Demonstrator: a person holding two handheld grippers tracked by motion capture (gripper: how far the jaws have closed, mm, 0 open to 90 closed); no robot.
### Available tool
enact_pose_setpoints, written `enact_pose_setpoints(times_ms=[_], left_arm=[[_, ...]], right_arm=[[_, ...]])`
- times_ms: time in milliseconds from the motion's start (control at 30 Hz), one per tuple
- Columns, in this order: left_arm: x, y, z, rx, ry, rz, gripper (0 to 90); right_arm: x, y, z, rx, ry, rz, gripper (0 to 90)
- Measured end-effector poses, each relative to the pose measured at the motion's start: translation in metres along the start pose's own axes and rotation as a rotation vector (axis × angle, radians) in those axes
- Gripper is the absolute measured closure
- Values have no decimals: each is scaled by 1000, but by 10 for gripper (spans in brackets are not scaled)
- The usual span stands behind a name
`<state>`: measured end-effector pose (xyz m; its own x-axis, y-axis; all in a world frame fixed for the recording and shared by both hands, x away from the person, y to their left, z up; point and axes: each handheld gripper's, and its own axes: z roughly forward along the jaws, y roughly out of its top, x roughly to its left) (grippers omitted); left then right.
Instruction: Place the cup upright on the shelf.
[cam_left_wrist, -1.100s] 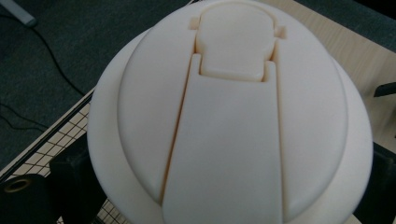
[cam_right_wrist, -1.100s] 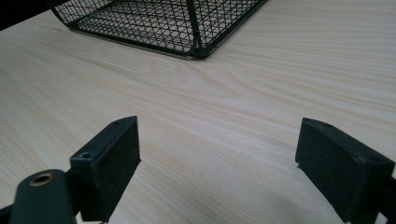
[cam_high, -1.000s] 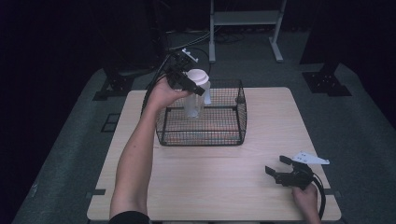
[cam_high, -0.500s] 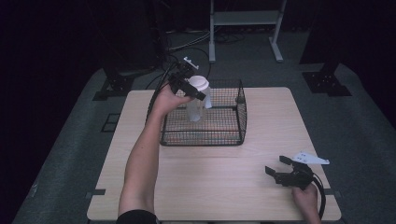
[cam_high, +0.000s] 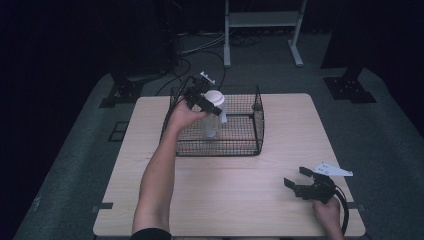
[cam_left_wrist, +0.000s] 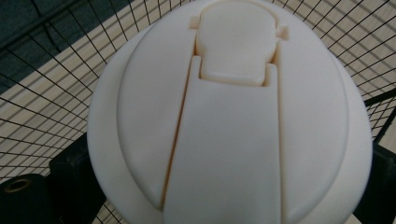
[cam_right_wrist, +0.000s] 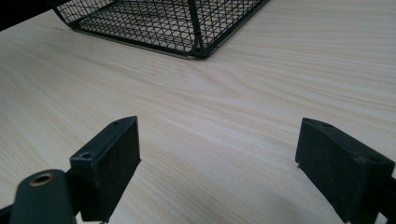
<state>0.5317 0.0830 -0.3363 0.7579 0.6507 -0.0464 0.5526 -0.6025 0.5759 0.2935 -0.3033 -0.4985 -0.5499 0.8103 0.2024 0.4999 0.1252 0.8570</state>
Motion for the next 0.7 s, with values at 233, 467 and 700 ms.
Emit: enact_pose_setpoints(times_ms=[233, 467, 700], left_arm=[[-2, -9, 10, -51, 3, -18, 58], [-4, -19, 8, -88, 14, -17, 58], [-11, -27, 7, -97, 36, 17, 55]], right_arm=[[1, 0, 0, 1, 2, 0, 129], [1, 0, 0, 4, 1, -5, 129], [1, 0, 0, 6, -2, -5, 129]])
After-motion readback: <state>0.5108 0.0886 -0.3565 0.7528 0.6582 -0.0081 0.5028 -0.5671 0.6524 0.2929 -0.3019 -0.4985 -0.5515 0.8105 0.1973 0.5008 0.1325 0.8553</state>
